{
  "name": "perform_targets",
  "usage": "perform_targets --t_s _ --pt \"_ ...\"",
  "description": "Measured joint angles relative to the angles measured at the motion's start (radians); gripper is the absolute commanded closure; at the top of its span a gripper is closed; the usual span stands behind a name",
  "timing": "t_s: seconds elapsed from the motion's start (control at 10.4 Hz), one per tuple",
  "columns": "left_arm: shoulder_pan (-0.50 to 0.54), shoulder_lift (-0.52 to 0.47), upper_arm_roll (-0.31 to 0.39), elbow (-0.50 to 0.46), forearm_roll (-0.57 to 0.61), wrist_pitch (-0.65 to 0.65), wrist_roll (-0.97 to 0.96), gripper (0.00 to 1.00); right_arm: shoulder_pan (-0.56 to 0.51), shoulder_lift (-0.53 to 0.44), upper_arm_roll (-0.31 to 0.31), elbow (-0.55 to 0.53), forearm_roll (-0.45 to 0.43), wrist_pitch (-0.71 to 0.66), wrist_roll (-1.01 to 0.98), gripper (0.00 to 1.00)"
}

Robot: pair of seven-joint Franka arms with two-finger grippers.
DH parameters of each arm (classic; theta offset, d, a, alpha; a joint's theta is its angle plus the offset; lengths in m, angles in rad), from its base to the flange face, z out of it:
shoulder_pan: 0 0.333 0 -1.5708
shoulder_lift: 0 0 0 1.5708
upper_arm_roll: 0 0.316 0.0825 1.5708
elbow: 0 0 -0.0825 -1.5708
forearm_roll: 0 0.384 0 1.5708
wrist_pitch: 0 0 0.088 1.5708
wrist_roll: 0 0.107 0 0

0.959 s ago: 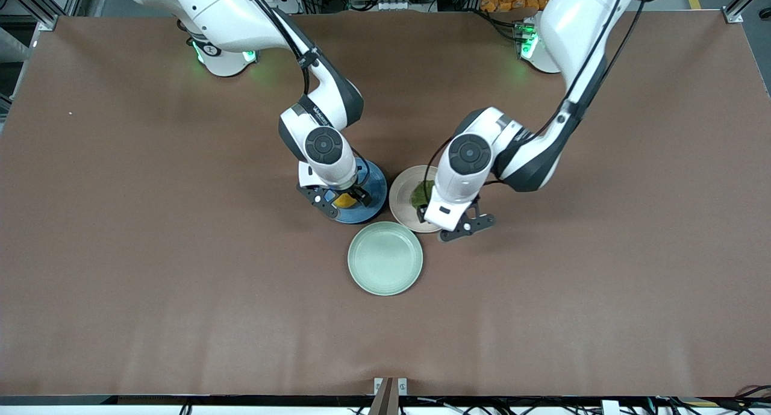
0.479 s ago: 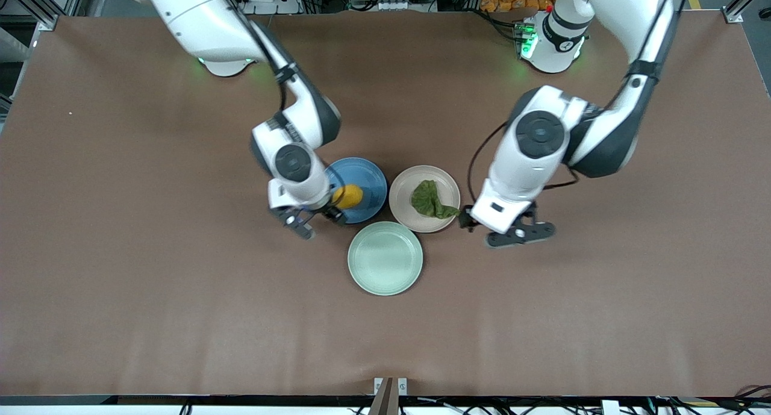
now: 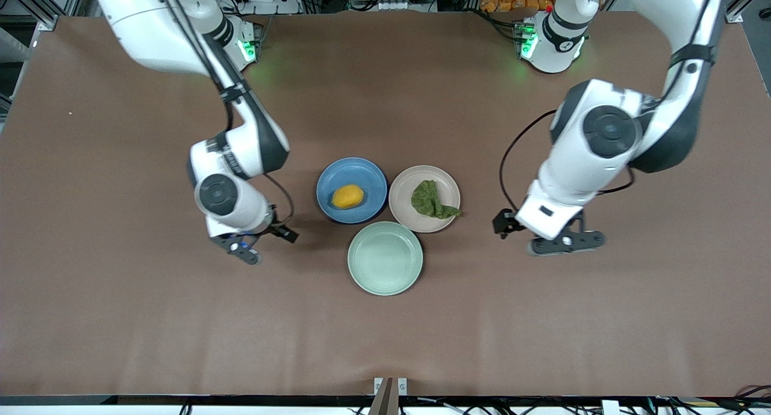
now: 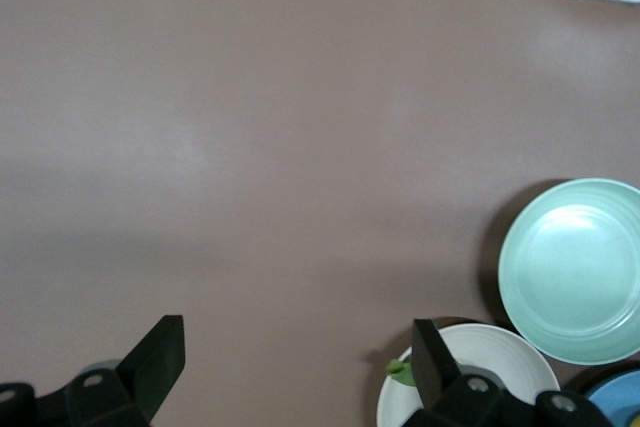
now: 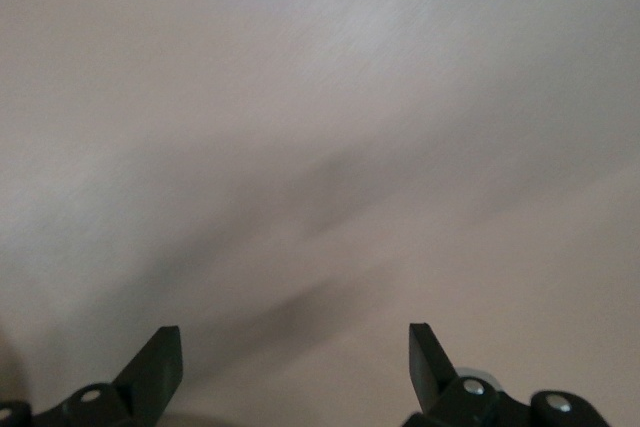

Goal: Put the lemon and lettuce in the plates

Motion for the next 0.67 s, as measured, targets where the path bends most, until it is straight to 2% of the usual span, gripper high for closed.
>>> perform_targets --t_s 0.38,0.67 --pt "0.162 -0.105 -0.018 0.008 -0.067 -0.117 0.18 0.0 -0.133 -0.007 0.001 0.0 0.001 -0.057 -0.241 0.0" --pt "0.179 -0.17 -0.021 0.009 -0.068 -0.181 0.233 0.0 -0.249 -0.024 0.002 0.0 0.053 -0.101 -0.476 0.0"
